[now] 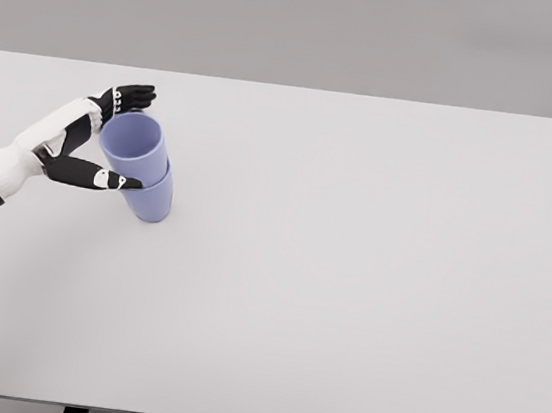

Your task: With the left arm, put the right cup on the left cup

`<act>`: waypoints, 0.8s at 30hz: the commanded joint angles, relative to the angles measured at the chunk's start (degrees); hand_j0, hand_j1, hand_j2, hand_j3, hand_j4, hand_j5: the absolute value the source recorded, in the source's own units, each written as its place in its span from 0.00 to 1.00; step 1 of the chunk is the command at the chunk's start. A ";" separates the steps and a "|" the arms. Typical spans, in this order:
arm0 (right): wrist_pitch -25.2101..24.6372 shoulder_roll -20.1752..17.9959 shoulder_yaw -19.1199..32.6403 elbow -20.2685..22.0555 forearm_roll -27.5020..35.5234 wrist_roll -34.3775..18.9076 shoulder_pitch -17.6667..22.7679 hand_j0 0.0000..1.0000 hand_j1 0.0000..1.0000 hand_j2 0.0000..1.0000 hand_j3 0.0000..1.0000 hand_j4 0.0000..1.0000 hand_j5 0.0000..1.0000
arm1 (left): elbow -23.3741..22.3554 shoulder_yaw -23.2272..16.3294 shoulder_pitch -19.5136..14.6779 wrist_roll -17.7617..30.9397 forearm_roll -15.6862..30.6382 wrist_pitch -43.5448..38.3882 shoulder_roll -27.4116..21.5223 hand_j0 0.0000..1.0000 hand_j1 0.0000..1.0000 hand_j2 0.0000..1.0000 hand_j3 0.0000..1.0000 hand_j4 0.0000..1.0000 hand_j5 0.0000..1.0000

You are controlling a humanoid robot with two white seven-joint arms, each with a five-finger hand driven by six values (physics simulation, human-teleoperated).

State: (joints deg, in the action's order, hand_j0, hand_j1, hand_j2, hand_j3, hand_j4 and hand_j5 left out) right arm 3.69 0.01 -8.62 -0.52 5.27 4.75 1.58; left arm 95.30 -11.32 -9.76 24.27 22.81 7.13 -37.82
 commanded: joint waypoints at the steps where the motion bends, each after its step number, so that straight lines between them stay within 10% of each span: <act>1: 0.00 -0.01 0.00 -0.01 0.01 0.00 0.00 1.00 1.00 1.00 1.00 1.00 1.00 | 0.41 0.07 0.00 -0.01 0.31 -0.01 -0.06 1.00 1.00 1.00 1.00 1.00 1.00; 24: 0.00 -0.01 0.00 -0.01 0.01 0.00 0.00 1.00 1.00 1.00 1.00 1.00 1.00 | 1.55 1.66 -0.18 -0.01 0.40 0.08 -0.32 1.00 1.00 1.00 1.00 1.00 1.00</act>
State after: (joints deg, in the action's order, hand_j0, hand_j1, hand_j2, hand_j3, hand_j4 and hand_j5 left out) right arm 3.69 0.01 -8.62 -0.52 5.27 4.75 1.58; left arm 96.64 -10.11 -9.84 24.27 22.89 7.21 -38.08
